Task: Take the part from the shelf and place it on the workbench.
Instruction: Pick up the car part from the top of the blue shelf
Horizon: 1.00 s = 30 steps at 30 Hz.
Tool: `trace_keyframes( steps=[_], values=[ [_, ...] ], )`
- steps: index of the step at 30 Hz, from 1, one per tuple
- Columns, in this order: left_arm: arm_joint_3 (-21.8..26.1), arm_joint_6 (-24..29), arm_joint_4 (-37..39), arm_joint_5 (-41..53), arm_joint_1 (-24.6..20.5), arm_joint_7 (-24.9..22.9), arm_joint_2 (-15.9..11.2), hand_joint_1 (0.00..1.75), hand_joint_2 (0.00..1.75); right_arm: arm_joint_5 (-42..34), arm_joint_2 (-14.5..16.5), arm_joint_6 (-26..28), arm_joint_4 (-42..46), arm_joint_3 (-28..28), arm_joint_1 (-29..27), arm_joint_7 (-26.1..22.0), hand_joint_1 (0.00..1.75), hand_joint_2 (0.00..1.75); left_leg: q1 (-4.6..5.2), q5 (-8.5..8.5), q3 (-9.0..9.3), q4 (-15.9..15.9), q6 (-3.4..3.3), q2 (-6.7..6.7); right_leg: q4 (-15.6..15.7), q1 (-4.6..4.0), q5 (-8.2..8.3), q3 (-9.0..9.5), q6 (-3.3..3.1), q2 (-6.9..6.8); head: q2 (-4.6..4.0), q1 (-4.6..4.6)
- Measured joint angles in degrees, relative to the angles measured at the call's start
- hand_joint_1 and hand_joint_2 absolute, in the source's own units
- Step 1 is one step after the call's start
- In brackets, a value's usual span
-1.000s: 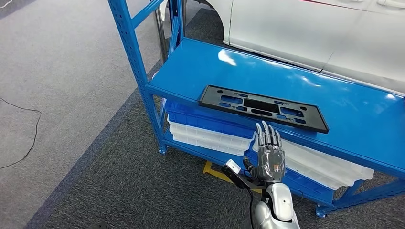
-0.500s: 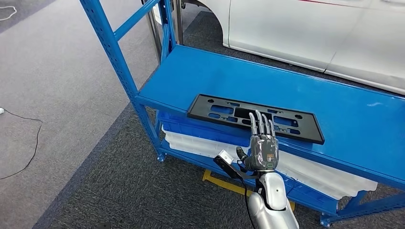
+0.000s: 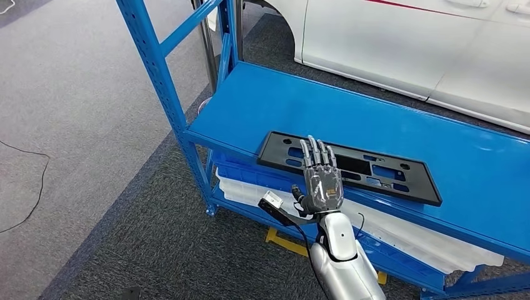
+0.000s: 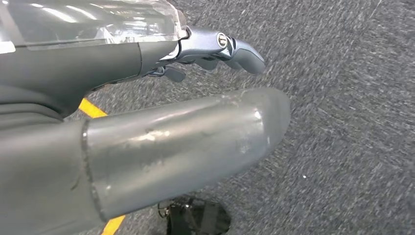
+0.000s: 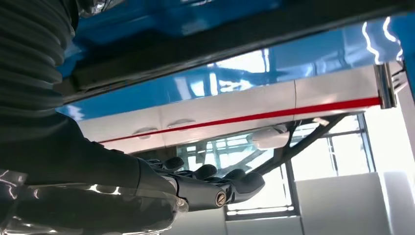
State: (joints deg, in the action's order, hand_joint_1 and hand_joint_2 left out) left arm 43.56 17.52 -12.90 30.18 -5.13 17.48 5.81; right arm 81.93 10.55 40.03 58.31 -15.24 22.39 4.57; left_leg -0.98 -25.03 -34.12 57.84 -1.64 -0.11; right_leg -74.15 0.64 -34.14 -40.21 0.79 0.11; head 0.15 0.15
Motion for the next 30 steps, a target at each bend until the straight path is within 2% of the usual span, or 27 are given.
trace_keyframes(
  steps=[1, 3, 4, 5, 7, 9, 10, 11, 13, 14, 15, 16, 18, 19, 20, 21, 23, 25, 27, 29, 30],
  values=[
    [0.0, 0.1, 0.0, 0.2, 0.0, -0.1, 0.0, 0.00, 0.00, 0.5, -0.1, 0.0, -0.9, -0.5, 0.5, 0.4, 0.00, 1.75, -0.01, -0.27, 0.20, 0.1, 0.05, -0.08, 1.3, 0.13, 1.84, -0.01, 0.03, -0.02, 0.00, 0.00],
    [0.0, 0.1, 0.0, 0.4, -0.1, -0.2, 0.0, 0.00, 0.00, 1.0, -0.1, 0.0, -2.4, -1.3, 1.5, 1.0, 0.00, 1.75, -0.01, -0.93, 0.69, 0.5, 0.34, -0.21, 7.9, 0.25, 6.52, 2.31, -0.19, -0.08, 0.00, 0.00],
    [0.0, 0.1, 0.0, 0.5, -0.1, -0.2, 0.1, 0.00, 0.00, 1.2, -0.1, -0.1, -3.0, -1.6, 2.1, 1.2, 0.00, 1.75, 0.08, -1.24, 0.80, 0.7, 0.58, -0.25, 11.1, 0.13, 7.98, 3.54, -0.40, -0.08, 0.00, 0.00],
    [0.0, 0.2, 0.0, 0.5, -0.2, -0.3, 0.1, 0.00, 0.00, 1.3, -0.2, -0.1, -3.6, -1.9, 2.5, 1.3, 0.00, 1.75, 0.16, -1.40, 0.78, 0.8, 0.89, -0.27, 13.0, -0.02, 8.51, 4.26, -0.64, -0.07, 0.00, -0.01],
    [0.0, 0.3, 0.0, 0.5, -0.3, -0.3, 0.1, 0.00, 0.00, 1.5, -0.2, -0.2, -4.4, -2.4, 3.0, 1.4, 0.00, 1.75, 0.25, -1.50, 0.66, 0.8, 1.55, -0.26, 13.9, -0.34, 8.19, 4.48, -1.10, 0.04, 0.00, -0.01],
    [0.0, 0.3, 0.0, 0.5, -0.3, -0.3, 0.1, 0.00, 0.00, 1.6, -0.3, -0.3, -4.8, -2.7, 3.3, 1.4, 0.00, 1.75, 0.09, -1.96, 0.65, 1.0, 2.15, -0.22, 14.4, -0.15, 8.21, 4.78, -1.70, 0.11, 0.00, -0.01],
    [0.0, 0.4, 0.0, 0.5, -0.3, -0.3, 0.1, 0.00, 0.00, 1.7, -0.3, -0.4, -5.0, -2.8, 3.5, 1.5, 0.00, 1.75, 0.03, -2.79, 0.23, 2.2, 2.41, -0.19, 14.7, 0.00, 8.27, 5.04, -2.05, 0.08, 0.00, -0.03],
    [0.0, 0.5, 0.0, 0.5, -0.3, -0.3, 0.1, 0.00, 0.00, 1.9, -0.3, -0.6, -5.2, -3.0, 3.8, 1.6, 0.00, 1.75, -0.05, -4.15, -0.81, 4.5, 2.63, -0.18, 14.9, 0.11, 8.30, 5.29, -2.36, 0.04, 0.00, -0.03],
    [0.0, 0.6, 0.0, 0.7, -0.3, -0.3, 0.1, 0.00, 0.00, 2.9, -0.3, -1.4, -6.0, -3.4, 4.2, 2.2, 0.00, 1.75, -0.14, -7.46, -4.38, 12.0, 2.96, -0.16, 15.0, 0.00, 8.20, 5.48, -2.74, -0.03, 0.00, -0.05],
    [0.0, 0.7, 0.0, 0.8, -0.3, -0.3, 0.1, 0.00, 0.00, 3.4, -0.3, -1.9, -6.6, -3.6, 4.4, 2.7, 0.00, 1.75, -0.17, -8.44, -6.12, 15.2, 3.08, -0.16, 15.0, -0.08, 8.15, 5.51, -2.80, -0.03, 0.00, -0.04],
    [0.0, 0.7, 0.0, 1.0, -0.3, -0.3, 0.1, 0.00, 0.00, 4.1, -0.3, -2.3, -7.2, -3.8, 4.6, 3.3, 0.00, 1.75, -0.17, -8.39, -7.08, 16.7, 3.11, -0.16, 14.9, -0.14, 8.09, 5.55, -2.85, -0.01, 0.00, -0.04],
    [0.0, 0.8, 0.0, 1.1, -0.3, -0.3, 0.1, 0.00, 0.00, 4.6, -0.4, -2.7, -8.0, -3.9, 4.9, 3.9, 0.00, 1.75, -0.17, -7.21, -6.96, 16.0, 3.06, -0.16, 14.9, -0.17, 8.02, 5.61, -2.84, 0.04, 0.00, -0.04],
    [0.0, 0.8, 0.0, 1.4, -0.4, -0.4, 0.1, 0.00, 0.00, 5.3, -0.5, -3.1, -9.6, -4.1, 5.9, 4.9, 0.00, 1.75, -0.16, -2.98, -3.89, 8.9, 2.67, -0.15, 14.7, -0.19, 7.78, 5.87, -2.65, 0.17, 0.00, -0.04],
    [0.0, 0.9, 0.0, 1.5, -0.5, -0.4, 0.1, 0.00, 0.00, 5.5, -0.6, -3.1, -10.4, -4.1, 6.5, 5.3, 0.00, 1.75, -0.04, -1.50, -2.08, 5.0, 2.43, -0.15, 14.6, -0.29, 7.63, 5.93, -2.46, 0.22, 0.00, -0.04],
    [0.0, 0.9, 0.0, 1.6, -0.6, -0.4, 0.1, 0.00, 0.00, 5.6, -0.7, -3.1, -11.2, -4.1, 7.1, 5.5, 0.00, 1.75, 0.07, -0.69, -0.82, 2.4, 2.20, -0.17, 14.6, -0.38, 7.56, 5.93, -2.22, 0.25, 0.00, -0.04],
    [0.0, 0.9, 0.0, 1.6, -0.7, -0.4, 0.1, 0.00, 0.00, 5.7, -0.8, -3.1, -12.0, -4.1, 7.6, 5.7, 0.00, 1.75, 0.20, -0.60, -0.24, 1.1, 2.00, -0.21, 14.5, -0.45, 7.55, 5.89, -1.98, 0.25, 0.00, -0.04],
    [0.0, 0.9, 0.0, 1.7, -0.7, -0.4, 0.1, 0.00, 0.00, 5.8, -1.0, -3.0, -13.4, -4.1, 8.4, 5.8, 0.00, 1.75, 0.25, -0.57, -0.07, 0.8, 1.54, -0.28, 14.7, -0.50, 7.64, 5.91, -1.37, 0.25, 0.00, -0.03],
    [0.0, 0.9, 0.0, 1.7, -0.7, -0.4, 0.2, 0.00, 0.00, 5.8, -1.2, -3.0, -14.3, -4.1, 9.0, 6.0, 0.00, 1.75, 0.00, -0.23, 0.17, 0.2, 0.86, -0.22, 13.9, -0.44, 6.83, 5.64, -0.76, 0.21, 0.00, -0.03],
    [0.0, 0.8, 0.0, 1.7, -0.8, -0.4, 0.3, 0.00, 0.00, 5.7, -1.5, -3.1, -15.2, -4.1, 9.6, 6.2, 0.00, 1.75, -0.14, -0.02, 0.35, -0.2, 0.32, -0.11, 8.9, -0.30, 3.91, 3.39, -0.32, 0.17, 0.00, -0.02],
    [0.0, 0.8, 0.0, 1.8, -0.9, -0.4, 0.3, 0.00, 0.00, 5.2, -2.1, -3.2, -16.2, -4.1, 10.0, 6.3, 0.00, 1.75, -0.11, -0.06, 0.35, -0.2, 0.12, -0.08, 1.6, -0.19, 0.89, -0.26, -0.02, 0.15, 0.00, -0.01],
    [0.0, 0.8, 0.0, 1.9, -0.9, -0.4, 0.3, 0.00, 0.00, 5.0, -2.5, -3.2, -16.8, -4.0, 10.2, 6.4, 0.00, 1.75, -0.10, -0.09, 0.36, -0.1, 0.10, -0.11, -0.5, -0.12, 0.66, -1.42, 0.09, 0.14, 0.00, -0.02]
  ],
)
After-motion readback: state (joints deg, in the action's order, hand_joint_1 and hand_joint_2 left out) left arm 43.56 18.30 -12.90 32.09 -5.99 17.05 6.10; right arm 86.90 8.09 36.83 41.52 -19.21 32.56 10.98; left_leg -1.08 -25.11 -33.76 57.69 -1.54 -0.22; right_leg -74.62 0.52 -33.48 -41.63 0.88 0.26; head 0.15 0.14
